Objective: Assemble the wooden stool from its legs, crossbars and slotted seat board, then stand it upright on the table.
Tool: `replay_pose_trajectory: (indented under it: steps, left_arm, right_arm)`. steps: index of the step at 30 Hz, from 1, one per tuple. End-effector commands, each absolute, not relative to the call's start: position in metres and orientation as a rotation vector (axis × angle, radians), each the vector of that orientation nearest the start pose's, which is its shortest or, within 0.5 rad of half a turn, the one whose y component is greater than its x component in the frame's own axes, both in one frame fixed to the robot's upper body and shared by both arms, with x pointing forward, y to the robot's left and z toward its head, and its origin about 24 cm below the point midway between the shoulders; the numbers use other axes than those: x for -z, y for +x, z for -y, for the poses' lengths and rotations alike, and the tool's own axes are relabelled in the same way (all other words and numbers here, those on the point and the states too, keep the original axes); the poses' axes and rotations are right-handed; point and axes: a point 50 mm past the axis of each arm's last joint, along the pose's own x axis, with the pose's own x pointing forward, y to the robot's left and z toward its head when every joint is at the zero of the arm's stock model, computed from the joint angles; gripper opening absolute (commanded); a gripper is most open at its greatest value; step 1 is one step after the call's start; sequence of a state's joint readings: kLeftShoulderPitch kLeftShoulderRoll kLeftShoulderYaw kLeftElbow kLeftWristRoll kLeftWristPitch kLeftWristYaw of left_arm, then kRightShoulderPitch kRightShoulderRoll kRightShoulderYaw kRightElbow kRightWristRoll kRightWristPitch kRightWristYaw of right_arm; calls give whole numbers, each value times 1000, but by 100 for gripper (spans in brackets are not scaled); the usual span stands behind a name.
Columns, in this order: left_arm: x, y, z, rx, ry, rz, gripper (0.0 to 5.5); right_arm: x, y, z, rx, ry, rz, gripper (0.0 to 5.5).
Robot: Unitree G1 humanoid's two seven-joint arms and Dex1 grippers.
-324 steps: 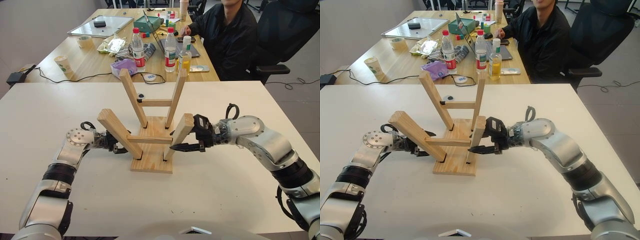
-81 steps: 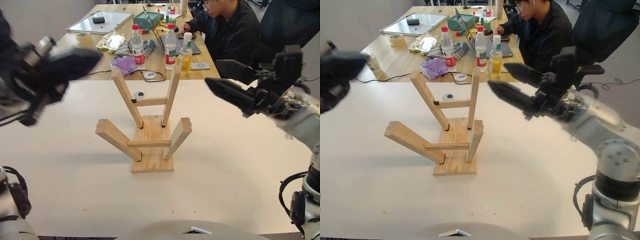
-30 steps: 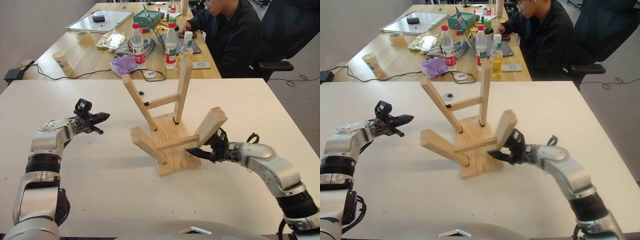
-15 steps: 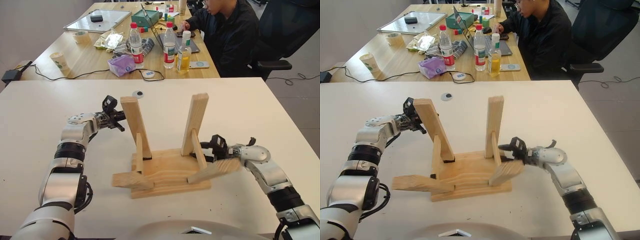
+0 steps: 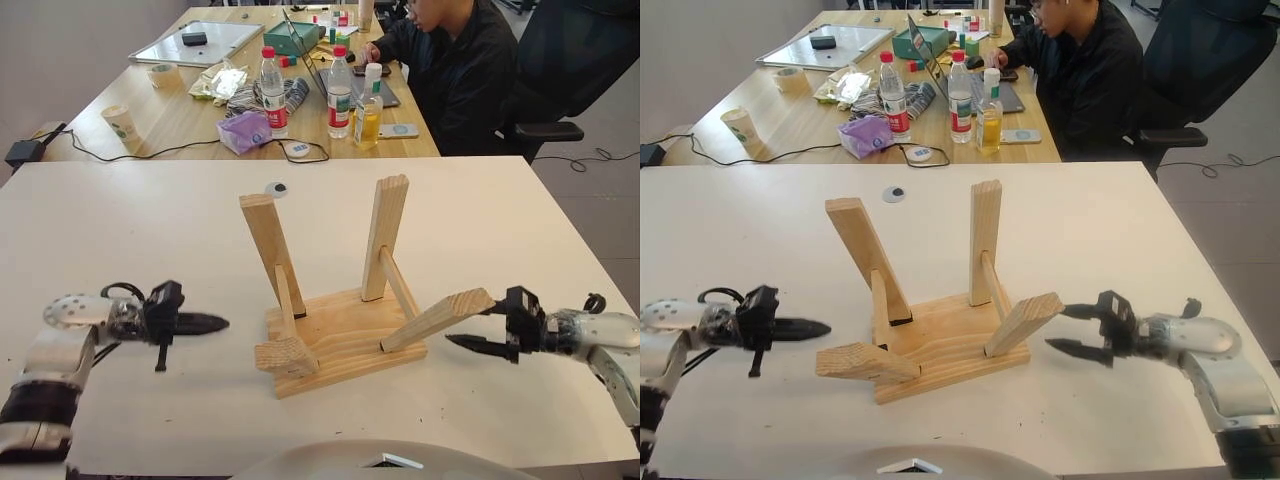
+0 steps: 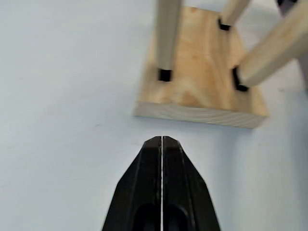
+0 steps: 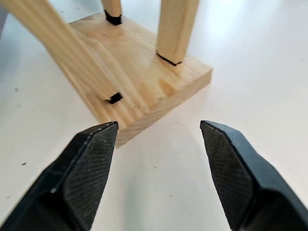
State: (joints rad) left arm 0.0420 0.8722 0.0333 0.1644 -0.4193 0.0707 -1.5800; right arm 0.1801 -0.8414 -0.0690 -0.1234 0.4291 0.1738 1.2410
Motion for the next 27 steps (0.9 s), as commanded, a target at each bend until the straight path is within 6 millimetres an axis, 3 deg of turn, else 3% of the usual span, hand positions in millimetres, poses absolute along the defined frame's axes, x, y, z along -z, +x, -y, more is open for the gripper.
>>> replay_pose_trajectory:
  steps: [1, 4, 12, 19, 23, 27]
  left_arm:
    - [-87, 177, -239, 1544, 220, -369, 0]
    - [-80, 176, -220, 1533, 280, -258, 19]
    - [-71, 168, -222, 1543, 297, -286, 119]
    - [-71, 168, -202, 1530, 296, -210, 221]
    - [-71, 172, -183, 1482, 301, -147, 224]
    - [-70, 170, -173, 1516, 301, -134, 209]
  right_arm:
    - [-81, 185, 230, -1239, -299, -359, 315]
    - [-79, 178, 216, -1233, -274, -334, 318]
    - [-78, 178, 213, -1225, -282, -336, 318]
    - [-73, 185, 196, -1285, -279, -320, 318]
    - [-69, 196, 184, -1328, -281, -306, 318]
    - [-67, 202, 179, -1351, -272, -312, 253]
